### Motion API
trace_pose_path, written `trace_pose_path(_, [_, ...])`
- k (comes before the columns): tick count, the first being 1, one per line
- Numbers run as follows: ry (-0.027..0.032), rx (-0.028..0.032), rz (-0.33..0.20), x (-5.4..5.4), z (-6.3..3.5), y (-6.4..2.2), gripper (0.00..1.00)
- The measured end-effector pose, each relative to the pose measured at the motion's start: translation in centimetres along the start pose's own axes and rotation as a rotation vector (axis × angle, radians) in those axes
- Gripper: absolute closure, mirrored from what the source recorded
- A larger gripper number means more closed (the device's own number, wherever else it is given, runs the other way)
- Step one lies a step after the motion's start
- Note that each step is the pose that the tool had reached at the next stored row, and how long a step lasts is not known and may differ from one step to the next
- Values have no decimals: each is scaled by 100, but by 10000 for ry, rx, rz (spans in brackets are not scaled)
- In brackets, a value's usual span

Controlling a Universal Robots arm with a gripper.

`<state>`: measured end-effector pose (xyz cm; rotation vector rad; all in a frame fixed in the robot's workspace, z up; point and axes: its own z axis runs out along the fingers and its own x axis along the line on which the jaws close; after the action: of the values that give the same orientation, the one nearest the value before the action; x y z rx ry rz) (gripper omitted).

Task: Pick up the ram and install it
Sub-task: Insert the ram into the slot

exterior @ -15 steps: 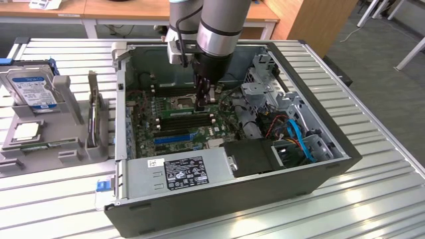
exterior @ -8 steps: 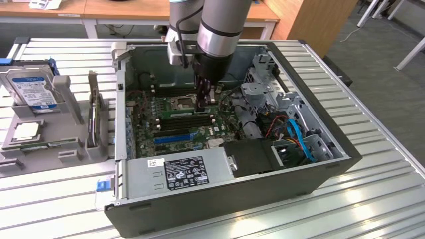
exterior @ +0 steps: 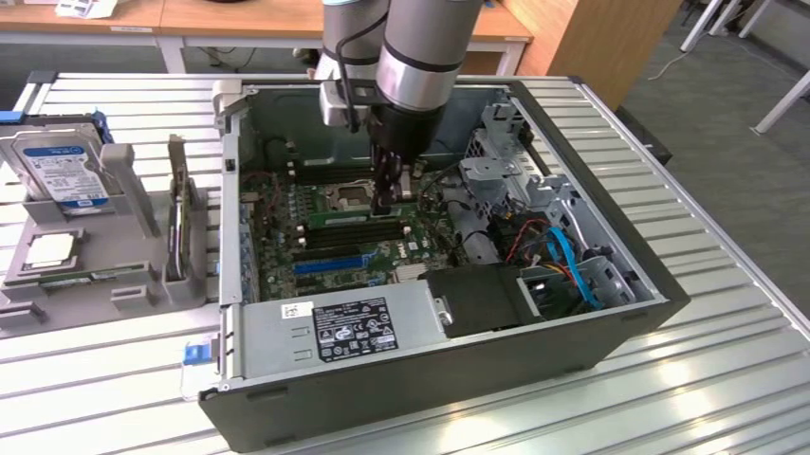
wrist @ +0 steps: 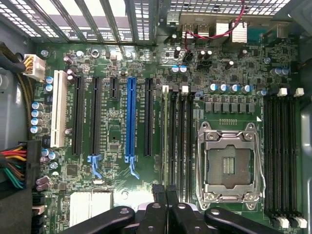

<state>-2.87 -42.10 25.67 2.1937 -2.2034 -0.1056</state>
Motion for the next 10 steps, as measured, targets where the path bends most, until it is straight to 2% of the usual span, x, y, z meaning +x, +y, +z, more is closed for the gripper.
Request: trace_pose_path(10, [-3,2,46,1,0,0,89])
